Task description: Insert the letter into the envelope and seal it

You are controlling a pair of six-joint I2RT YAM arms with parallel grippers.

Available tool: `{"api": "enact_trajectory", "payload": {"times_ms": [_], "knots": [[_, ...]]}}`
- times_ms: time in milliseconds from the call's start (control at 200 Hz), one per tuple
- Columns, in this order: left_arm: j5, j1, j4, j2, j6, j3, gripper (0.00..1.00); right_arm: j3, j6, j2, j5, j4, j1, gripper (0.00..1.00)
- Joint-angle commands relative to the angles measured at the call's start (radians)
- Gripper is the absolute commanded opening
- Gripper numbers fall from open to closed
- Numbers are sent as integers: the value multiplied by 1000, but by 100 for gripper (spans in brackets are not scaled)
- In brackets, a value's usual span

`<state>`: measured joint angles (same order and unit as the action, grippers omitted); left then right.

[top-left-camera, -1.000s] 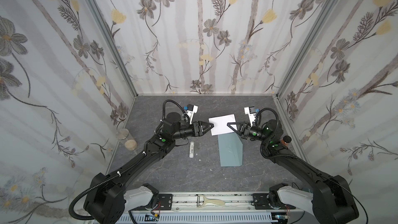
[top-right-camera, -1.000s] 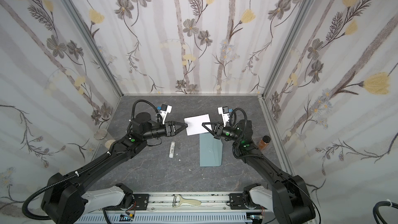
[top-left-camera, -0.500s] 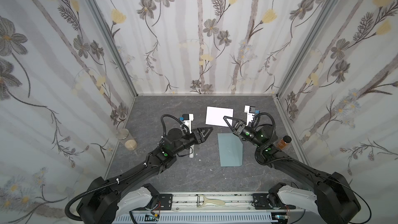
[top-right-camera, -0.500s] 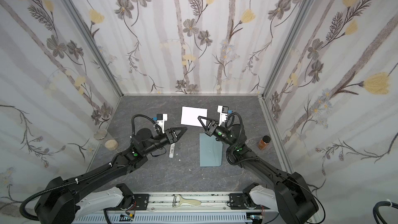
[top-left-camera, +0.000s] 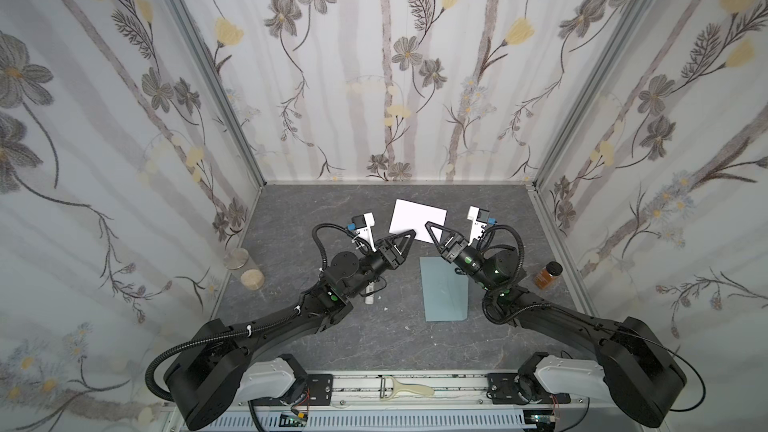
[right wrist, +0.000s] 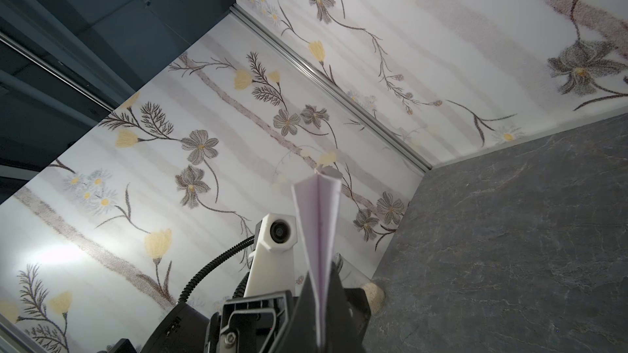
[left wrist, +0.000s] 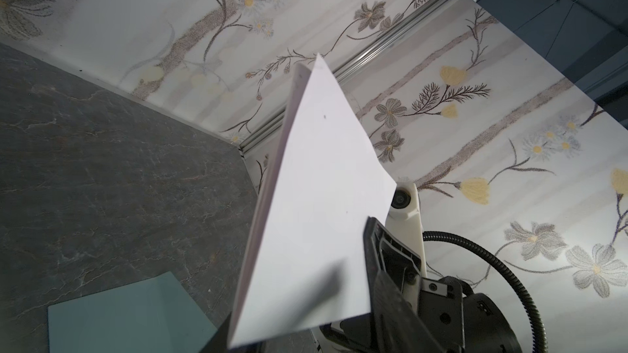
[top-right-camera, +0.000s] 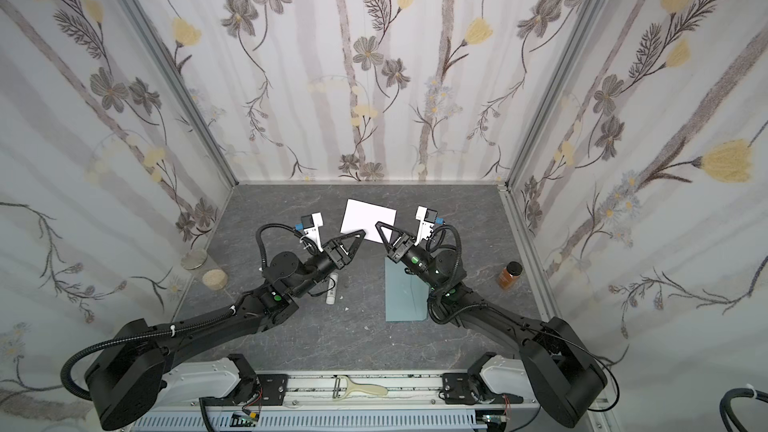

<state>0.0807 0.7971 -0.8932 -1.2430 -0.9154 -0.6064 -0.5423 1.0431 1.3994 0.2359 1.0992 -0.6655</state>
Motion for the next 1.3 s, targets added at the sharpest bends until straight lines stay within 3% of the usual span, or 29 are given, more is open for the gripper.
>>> {"api": "enact_trajectory", "payload": {"times_ms": [0,135,285,340,465,580,805,1069,1214,1294], "knots": [[-25,-2,-89,-10,23,-27,46,-8,12,10,-20,55,-9,0],[-26,-1,-98,-46,36,-43,31,-8,12,19,-20,59,-14,0],[-25,-2,-104,-55,45,-49,0,-10,13,35,-15,65,-17,0],[-24,-1,-103,-55,51,-49,0,-11,16,42,-6,74,-18,2],[7,-14,-99,-50,64,-47,0,-4,15,45,25,100,-16,41],[97,-55,-87,-54,39,-49,0,7,-12,18,61,81,2,55],[305,-130,36,-57,20,-82,0,29,-57,-80,208,-61,138,62],[479,-162,461,-61,139,-201,0,18,-230,-189,444,-364,361,65],[540,-164,670,-52,235,-254,0,-35,-367,-214,567,-565,397,68],[616,-169,698,-47,251,-259,0,-48,-411,-215,622,-610,397,69]]}}
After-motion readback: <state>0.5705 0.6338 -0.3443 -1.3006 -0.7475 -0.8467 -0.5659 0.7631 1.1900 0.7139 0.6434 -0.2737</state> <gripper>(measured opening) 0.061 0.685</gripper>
